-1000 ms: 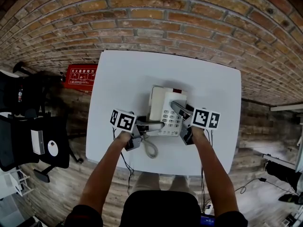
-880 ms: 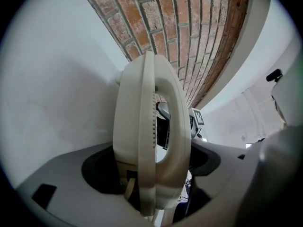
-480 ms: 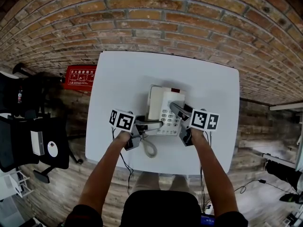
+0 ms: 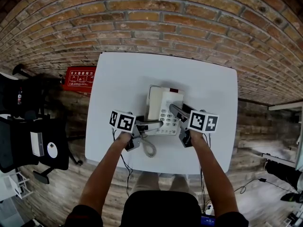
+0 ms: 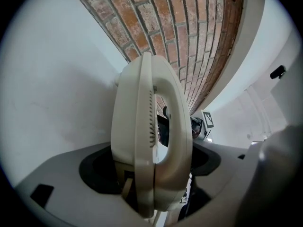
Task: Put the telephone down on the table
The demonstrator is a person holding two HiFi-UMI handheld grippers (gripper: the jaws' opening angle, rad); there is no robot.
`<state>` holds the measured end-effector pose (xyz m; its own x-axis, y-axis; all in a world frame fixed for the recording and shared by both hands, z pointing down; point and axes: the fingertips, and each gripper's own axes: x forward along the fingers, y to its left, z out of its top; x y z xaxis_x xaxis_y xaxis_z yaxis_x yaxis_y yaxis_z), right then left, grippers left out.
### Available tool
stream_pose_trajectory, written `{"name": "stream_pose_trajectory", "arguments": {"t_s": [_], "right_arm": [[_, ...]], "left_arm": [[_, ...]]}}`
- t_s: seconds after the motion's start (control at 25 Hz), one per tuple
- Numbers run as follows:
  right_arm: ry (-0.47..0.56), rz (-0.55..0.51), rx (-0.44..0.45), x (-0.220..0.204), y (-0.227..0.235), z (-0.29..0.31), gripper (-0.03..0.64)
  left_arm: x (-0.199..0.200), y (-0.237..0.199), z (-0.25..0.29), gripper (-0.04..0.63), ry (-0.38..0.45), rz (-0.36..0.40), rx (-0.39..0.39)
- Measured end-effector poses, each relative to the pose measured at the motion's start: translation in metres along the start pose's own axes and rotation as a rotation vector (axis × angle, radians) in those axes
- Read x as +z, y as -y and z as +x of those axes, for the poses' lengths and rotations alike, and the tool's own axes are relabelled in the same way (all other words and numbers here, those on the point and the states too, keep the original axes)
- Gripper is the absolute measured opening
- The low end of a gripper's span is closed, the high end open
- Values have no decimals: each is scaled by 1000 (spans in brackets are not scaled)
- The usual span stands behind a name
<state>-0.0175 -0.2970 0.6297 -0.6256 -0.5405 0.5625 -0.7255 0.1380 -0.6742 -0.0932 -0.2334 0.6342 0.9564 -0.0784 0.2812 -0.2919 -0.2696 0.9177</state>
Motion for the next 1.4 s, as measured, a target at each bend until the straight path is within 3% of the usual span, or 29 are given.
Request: {"name": "stream_pose_trajectory", "arguments": {"t_s": [0.28, 0.56, 0.92, 1.0, 1.08, 1.4], "right_arm": [[20, -97, -73, 2, 1, -9, 324], [11, -428, -119, 13, -25, -15, 324], [-87, -723, -108, 0, -43, -6, 319], [-98, -772, -131, -1, -40, -6, 263], [-96, -816, -156, 0, -39, -8, 105], [-132, -920, -219, 0, -34, -9, 28]], "left_arm": [[1, 0, 0, 391, 13, 15, 33], [1, -1, -1, 394, 8, 13, 35], [1, -1, 1, 394, 13, 13, 39], [0, -1, 1, 395, 12, 11, 40], [0, -1, 0, 396, 12, 10, 40], [0, -2, 0, 399, 10, 11, 41]]}}
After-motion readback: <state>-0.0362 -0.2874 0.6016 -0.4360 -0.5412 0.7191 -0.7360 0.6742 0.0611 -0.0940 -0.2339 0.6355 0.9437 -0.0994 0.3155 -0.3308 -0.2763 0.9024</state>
